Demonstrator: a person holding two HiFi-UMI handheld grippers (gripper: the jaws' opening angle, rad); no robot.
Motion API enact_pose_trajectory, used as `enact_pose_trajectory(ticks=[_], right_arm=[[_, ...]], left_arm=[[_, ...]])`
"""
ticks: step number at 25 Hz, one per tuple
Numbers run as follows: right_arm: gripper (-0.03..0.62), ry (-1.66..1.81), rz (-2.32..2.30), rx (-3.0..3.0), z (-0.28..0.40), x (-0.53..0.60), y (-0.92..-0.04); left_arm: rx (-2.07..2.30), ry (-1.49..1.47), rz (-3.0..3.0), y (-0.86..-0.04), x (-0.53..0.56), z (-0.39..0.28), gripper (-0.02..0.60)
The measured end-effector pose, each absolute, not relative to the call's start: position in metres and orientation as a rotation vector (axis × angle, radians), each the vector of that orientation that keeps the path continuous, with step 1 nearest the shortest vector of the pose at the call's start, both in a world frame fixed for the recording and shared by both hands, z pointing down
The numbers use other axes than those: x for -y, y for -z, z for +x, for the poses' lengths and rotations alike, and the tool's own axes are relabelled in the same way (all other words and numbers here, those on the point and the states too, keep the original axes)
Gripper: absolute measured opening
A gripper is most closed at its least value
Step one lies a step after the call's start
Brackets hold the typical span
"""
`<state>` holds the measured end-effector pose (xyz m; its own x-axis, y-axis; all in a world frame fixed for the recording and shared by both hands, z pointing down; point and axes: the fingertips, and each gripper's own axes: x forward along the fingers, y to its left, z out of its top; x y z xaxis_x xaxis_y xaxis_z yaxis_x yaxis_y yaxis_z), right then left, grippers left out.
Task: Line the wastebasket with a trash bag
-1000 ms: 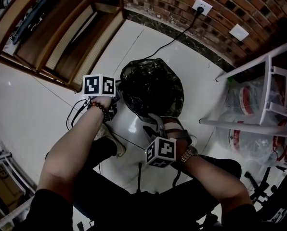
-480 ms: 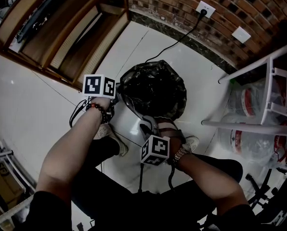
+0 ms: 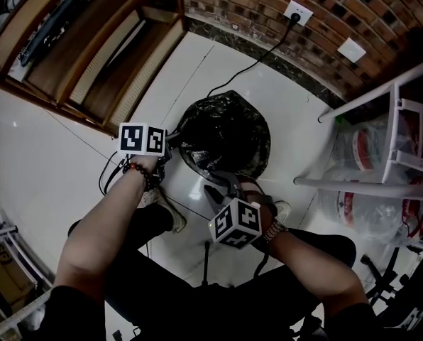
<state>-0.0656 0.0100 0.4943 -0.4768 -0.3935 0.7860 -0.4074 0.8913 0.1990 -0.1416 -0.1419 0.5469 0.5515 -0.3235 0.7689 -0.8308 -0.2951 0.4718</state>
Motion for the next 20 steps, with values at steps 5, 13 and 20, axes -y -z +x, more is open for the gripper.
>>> enact_pose_trajectory(ticks=[5,13,20], right_arm=[[0.14,-0.134,0.903,2.139,0.0,0.053,-0.447],[0.18,-0.476,1.093,1.933,0.087,0.137,-0.515],[0.199,-0.615,1.097,1.895,0.088,0.15,-0.557]], left_arm=[[0.971,-0.668,1.934,-0.519,0.139,-0.138,0.227],[0.941,-0.781,1.936,-0.539,0.114,-0.108,0.249],[0.935,-0.803,1.899,-0.565,0.12,-0.1,0.249]])
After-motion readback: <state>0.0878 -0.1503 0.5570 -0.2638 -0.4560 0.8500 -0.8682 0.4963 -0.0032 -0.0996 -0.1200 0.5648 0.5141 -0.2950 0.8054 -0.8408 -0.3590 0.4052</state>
